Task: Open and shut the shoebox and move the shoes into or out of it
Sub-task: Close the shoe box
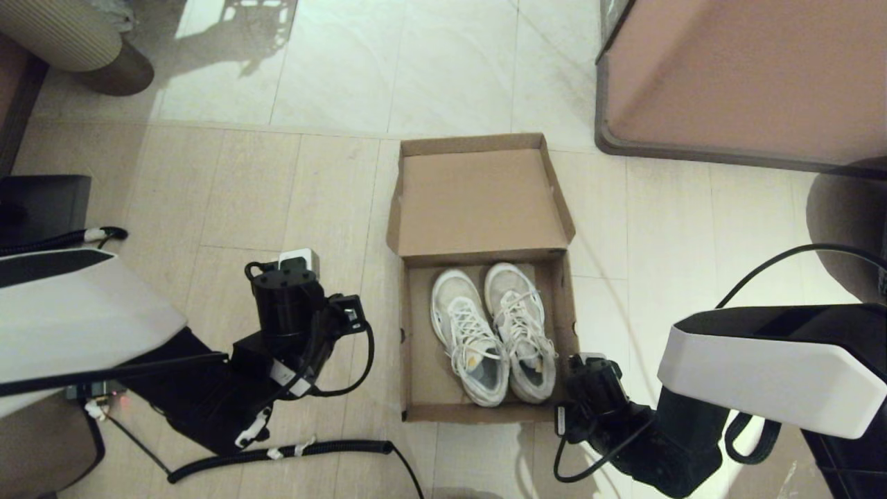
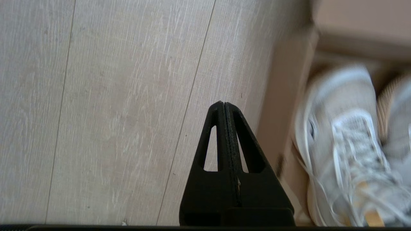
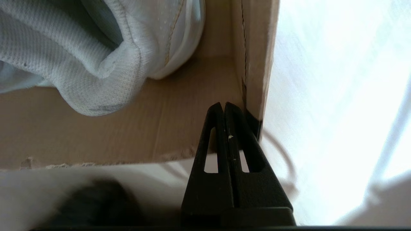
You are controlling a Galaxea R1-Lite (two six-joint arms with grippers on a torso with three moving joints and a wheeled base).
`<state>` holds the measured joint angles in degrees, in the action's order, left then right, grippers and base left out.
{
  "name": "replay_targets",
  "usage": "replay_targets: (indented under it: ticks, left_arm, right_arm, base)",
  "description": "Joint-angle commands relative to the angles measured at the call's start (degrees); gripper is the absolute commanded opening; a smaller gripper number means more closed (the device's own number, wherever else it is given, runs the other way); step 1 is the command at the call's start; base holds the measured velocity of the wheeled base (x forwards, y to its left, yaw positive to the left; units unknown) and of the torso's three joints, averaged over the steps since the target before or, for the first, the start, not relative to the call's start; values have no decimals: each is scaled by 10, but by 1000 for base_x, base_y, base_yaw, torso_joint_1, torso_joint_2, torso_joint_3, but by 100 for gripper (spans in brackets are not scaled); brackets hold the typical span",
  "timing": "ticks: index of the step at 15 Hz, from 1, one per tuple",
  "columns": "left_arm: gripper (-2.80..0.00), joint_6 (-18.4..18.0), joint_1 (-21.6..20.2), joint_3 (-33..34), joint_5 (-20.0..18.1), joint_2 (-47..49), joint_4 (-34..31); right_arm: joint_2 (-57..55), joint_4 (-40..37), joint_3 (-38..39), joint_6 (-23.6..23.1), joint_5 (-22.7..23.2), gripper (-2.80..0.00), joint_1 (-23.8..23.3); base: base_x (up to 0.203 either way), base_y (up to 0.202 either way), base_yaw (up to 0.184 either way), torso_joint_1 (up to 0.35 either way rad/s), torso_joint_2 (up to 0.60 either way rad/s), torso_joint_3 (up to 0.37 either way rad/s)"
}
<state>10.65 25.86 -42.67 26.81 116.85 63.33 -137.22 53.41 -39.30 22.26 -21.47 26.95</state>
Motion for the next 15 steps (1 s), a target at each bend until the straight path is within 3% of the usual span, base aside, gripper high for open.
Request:
replay_targets:
  ticks: [1,10,15]
  left_arm:
    - [-280,1,0,2,2,-2,3]
    - [-280,3,0,3,8,-7,3]
    - [-280,3,0,9,7,-10,3]
  right_arm:
    - [6,7,38,2,-4,-280,-1]
    - [12,181,240,-10,-2,-280,12]
    - [130,220,195,-37,11,-280,3]
  base:
    - [0,0,0,0,0,0]
    - [0,0,0,0,0,0]
    - [0,0,0,0,0,0]
